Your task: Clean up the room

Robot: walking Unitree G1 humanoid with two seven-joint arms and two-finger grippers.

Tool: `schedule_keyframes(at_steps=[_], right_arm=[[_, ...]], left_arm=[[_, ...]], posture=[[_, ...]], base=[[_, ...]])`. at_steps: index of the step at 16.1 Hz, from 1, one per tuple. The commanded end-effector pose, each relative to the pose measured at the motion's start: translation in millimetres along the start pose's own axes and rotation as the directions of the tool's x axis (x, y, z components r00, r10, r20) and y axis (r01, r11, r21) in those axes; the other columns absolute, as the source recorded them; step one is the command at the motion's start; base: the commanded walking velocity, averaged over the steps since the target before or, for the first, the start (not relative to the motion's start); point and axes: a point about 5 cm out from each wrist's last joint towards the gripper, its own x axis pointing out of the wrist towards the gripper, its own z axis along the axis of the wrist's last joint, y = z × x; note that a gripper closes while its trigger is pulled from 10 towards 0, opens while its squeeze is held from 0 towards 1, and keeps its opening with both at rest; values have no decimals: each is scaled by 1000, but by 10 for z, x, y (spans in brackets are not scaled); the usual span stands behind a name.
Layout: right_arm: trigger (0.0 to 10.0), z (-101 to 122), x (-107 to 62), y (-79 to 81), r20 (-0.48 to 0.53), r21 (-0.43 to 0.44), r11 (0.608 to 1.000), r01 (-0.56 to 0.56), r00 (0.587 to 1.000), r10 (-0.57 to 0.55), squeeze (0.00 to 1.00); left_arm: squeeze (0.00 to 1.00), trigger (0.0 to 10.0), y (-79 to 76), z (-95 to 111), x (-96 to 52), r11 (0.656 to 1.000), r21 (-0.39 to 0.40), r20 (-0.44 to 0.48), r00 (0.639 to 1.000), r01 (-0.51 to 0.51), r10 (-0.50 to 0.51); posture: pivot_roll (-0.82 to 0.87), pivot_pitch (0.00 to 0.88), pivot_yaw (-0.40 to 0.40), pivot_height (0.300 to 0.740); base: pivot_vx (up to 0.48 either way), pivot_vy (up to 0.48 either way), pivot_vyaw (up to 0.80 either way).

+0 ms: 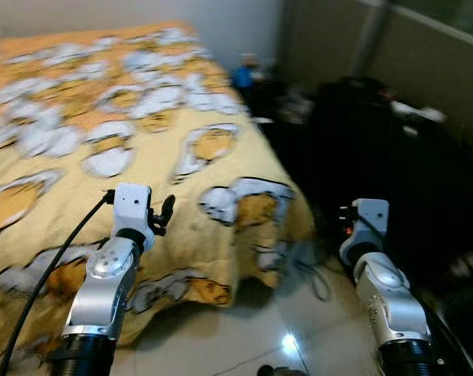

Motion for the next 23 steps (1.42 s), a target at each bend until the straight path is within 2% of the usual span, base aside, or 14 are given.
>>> schedule_keyframes(at_steps=[1,6,7,8,10,11,12,13,15,20,23], right_arm=[[10000,1,-9,42,-6,-13,1000,-10,1000,10,0],[10000,-10,13,81,-9,-4,1000,-2,1000,2,0],[10000,3,31,79,-5,-18,1000,-3,1000,3,0],[10000,13,43,26,-3,-30,999,19,1000,-19,0],[10000,20,38,33,-1,-30,999,11,1000,-11,0],[10000,5,40,66,-5,-36,999,0,1000,0,0],[10000,5,40,71,-1,-39,999,0,1000,0,0],[10000,0,28,52,2,-43,999,5,1000,-5,0],[10000,-17,0,52,-5,-45,999,11,1000,-11,0],[10000,107,3,97,62,-44,999,12,998,-9,0],[10000,134,5,66,81,-48,999,25,996,-21,0]], left_arm=[[0,10000,40,36,-10,1000,-10,6,1000,-5,5],[0,10000,46,62,5,1000,2,21,1000,2,-2],[0,10000,46,47,24,995,-96,-15,1000,4,-6],[0,10000,22,24,31,991,-135,-30,999,5,-9],[0,10000,31,16,20,986,-168,-44,999,11,-19],[0,10000,69,24,28,986,-167,-46,999,-2,-6],[0,10000,87,32,32,998,-63,-14,1000,-24,23],[0,10000,51,34,25,1000,6,14,999,-30,29],[0,10000,45,38,8,1000,-17,21,1000,-14,14],[0,10000,48,57,-12,999,-35,47,998,33,-31],[0,10000,59,58,-19,999,-39,49,998,37,-35]], posture=[[-8,0,34,740],[-2,0,28,740],[-7,0,34,740],[-14,0,38,740],[-6,0,31,740],[-16,0,40,740],[-20,0,42,740],[-17,0,37,740],[-20,0,31,740],[-25,0,33,740],[-20,0,31,740]], base=[[0,0,-800],[0,0,-800],[0,0,-800],[0,0,-800],[0,0,-800],[0,0,-800],[0,0,-800],[0,0,-800],[0,0,-800],[52,0,-724],[316,0,-140]])
